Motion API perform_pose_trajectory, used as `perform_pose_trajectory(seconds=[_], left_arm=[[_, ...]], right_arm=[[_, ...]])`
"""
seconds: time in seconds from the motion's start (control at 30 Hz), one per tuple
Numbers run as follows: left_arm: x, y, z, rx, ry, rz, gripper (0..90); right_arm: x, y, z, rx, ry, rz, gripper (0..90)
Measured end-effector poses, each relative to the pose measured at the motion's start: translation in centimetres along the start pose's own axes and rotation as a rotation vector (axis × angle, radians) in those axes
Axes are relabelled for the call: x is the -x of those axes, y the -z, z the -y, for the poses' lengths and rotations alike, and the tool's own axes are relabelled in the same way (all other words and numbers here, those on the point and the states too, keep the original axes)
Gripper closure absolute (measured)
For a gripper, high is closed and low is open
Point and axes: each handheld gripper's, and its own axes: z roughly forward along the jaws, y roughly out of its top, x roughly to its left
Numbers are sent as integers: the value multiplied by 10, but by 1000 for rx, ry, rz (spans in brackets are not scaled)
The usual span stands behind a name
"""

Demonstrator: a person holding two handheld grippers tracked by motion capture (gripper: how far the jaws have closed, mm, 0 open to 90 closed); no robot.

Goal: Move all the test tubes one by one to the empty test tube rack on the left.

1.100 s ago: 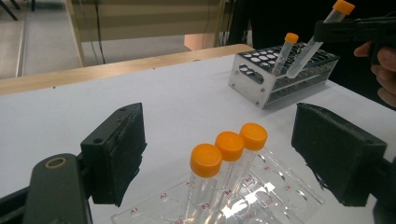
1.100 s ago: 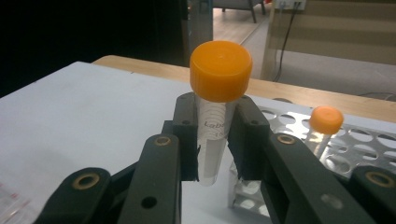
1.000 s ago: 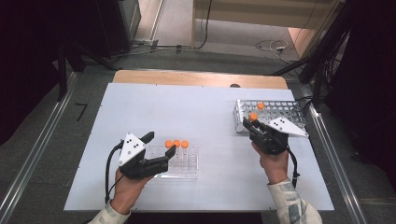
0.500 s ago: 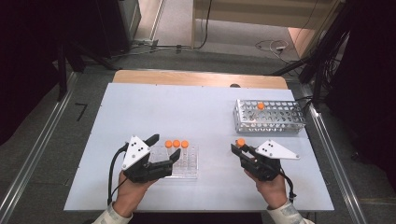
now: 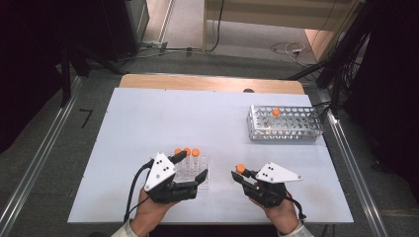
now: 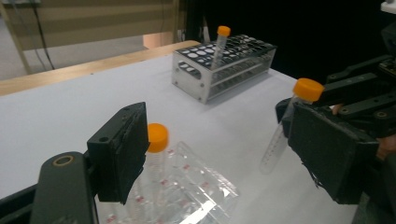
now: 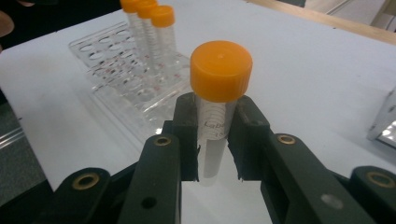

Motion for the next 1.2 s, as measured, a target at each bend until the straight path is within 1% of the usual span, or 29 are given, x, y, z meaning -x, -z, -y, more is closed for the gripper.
perform_pose_trajectory(seconds=[0.13, 0.33, 0.43, 0.57, 0.77, 1.1, 1.2], left_arm=[[10, -8, 1, -8, -11, 36, 236], [24, -20, 4, -25, -34, 105, 349], [29, -25, 5, -31, -37, 129, 405], [34, -32, 7, -42, -41, 152, 470], [40, -41, 9, -59, -43, 173, 560], [42, -48, 11, -68, -47, 169, 672], [41, -49, 11, -74, -40, 171, 683]], right_arm=[[-6, -1, 0, -15, 17, -19, 720], [-11, -5, 1, -31, 31, -33, 720], [-13, -7, 2, -38, 33, -39, 720], [-17, -10, 3, -44, 43, -43, 720], [-22, -12, 2, -49, 55, -55, 720], [-24, -13, 3, -50, 57, -61, 720], [-23, -13, 3, -54, 53, -59, 719]])
